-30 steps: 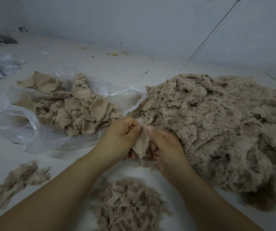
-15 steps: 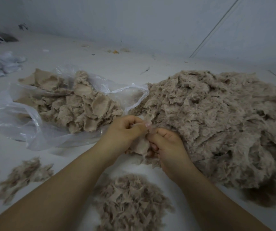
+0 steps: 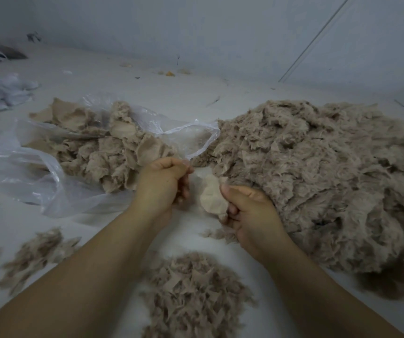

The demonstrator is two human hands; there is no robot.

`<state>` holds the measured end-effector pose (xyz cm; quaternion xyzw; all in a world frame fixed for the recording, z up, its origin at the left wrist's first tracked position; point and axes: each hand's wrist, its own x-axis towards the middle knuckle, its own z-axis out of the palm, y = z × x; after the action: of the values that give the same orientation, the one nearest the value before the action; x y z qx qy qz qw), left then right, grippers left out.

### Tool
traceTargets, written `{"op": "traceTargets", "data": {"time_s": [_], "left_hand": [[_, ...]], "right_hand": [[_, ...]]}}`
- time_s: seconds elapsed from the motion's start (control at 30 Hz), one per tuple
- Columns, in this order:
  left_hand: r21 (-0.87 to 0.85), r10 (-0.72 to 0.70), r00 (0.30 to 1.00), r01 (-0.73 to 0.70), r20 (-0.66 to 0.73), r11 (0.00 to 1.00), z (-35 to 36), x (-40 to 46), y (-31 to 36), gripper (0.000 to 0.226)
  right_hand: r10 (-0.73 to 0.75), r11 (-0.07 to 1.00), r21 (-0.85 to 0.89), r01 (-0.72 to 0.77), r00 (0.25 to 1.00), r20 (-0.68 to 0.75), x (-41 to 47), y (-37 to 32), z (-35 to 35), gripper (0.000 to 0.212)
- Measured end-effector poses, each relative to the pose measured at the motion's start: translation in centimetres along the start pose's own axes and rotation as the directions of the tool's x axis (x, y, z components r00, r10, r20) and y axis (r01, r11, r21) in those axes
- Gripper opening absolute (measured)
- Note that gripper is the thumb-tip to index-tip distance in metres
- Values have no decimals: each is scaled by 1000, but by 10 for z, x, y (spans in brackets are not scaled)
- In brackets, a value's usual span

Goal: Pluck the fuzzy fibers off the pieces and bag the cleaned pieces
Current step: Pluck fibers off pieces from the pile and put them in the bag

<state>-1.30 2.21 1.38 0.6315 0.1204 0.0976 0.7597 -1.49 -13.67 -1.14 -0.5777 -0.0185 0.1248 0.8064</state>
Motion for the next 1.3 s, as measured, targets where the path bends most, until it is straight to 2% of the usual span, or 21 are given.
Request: {"op": "traceTargets", "data": {"time_s": [0.07, 0.13, 0.2, 0.27, 0.33, 0.43, 0.6, 0.7, 0.77, 0.83, 0.9, 0.97, 1.03, 1.1, 1.2, 1.23, 1.27, 1.3], "left_hand": [[70, -118, 982, 108, 151, 992, -6, -2, 3, 40], [232, -258, 890, 179, 375, 956, -7, -10, 5, 50], [278, -283, 793, 150, 540, 949, -2, -17, 3, 45], [219, -244, 796, 142, 555, 965, 5, -20, -1, 23], [191, -230, 812, 148, 537, 970, 8, -20, -3, 15], [257, -294, 761, 172, 578, 951, -1, -15, 0, 23], [454, -398, 587, 58, 705, 889, -23, -10, 10, 23], [503, -411, 555, -15, 723, 864, -29, -9, 16, 29], [541, -400, 592, -73, 700, 838, -28, -11, 21, 30], [569, -316, 745, -101, 587, 816, -22, -13, 20, 36], [496, -186, 873, -71, 450, 866, -12, -15, 12, 41], [391, -41, 920, -126, 391, 912, -1, -17, 3, 32], [266, 118, 939, -209, 322, 941, 5, -19, -3, 16], [218, 273, 934, -322, 230, 921, 5, -18, -2, 19], [247, 482, 872, -487, 85, 838, -5, -15, 9, 26], [288, 557, 830, -537, 17, 793, -12, -11, 14, 25], [397, 654, 756, -589, -37, 704, -22, -5, 20, 22], [584, 755, 655, -600, -35, 547, -33, 2, 25, 16]], "right_hand": [[-39, 999, 19, 38, 999, 11, 0, 1, -1, 28], [-70, 997, 26, 69, 997, 27, 0, 1, -1, 30], [-80, 997, 25, 79, 995, 54, -1, 1, -1, 37], [-90, 996, 9, 90, 992, 85, -2, 1, -2, 46], [-89, 996, 9, 88, 993, 78, -2, 1, -2, 48], [-88, 996, 2, 88, 996, -6, -1, 2, -2, 47], [-77, 997, 6, 78, 991, -113, 1, 2, -1, 52], [-95, 995, -21, 93, 992, -79, 2, 1, -1, 54], [-110, 993, -42, 107, 992, -57, 1, 3, -2, 54], [-118, 992, -55, 115, 992, -43, 1, 4, -2, 48], [-121, 991, -60, 120, 993, -16, 0, 3, -2, 39], [-106, 993, -50, 105, 994, -3, -1, 2, -1, 36], [-82, 995, -50, 81, 996, -18, -1, 0, -1, 44], [-66, 996, -58, 63, 997, -50, 0, 0, -1, 47], [-57, 997, -58, 53, 996, -64, -1, -1, 0, 35], [-55, 997, -66, 51, 997, -60, -1, 0, 0, 33], [-53, 996, -80, 49, 997, -57, 0, 0, 0, 32], [-54, 994, -98, 49, 997, -54, 0, 0, 0, 33]]}}
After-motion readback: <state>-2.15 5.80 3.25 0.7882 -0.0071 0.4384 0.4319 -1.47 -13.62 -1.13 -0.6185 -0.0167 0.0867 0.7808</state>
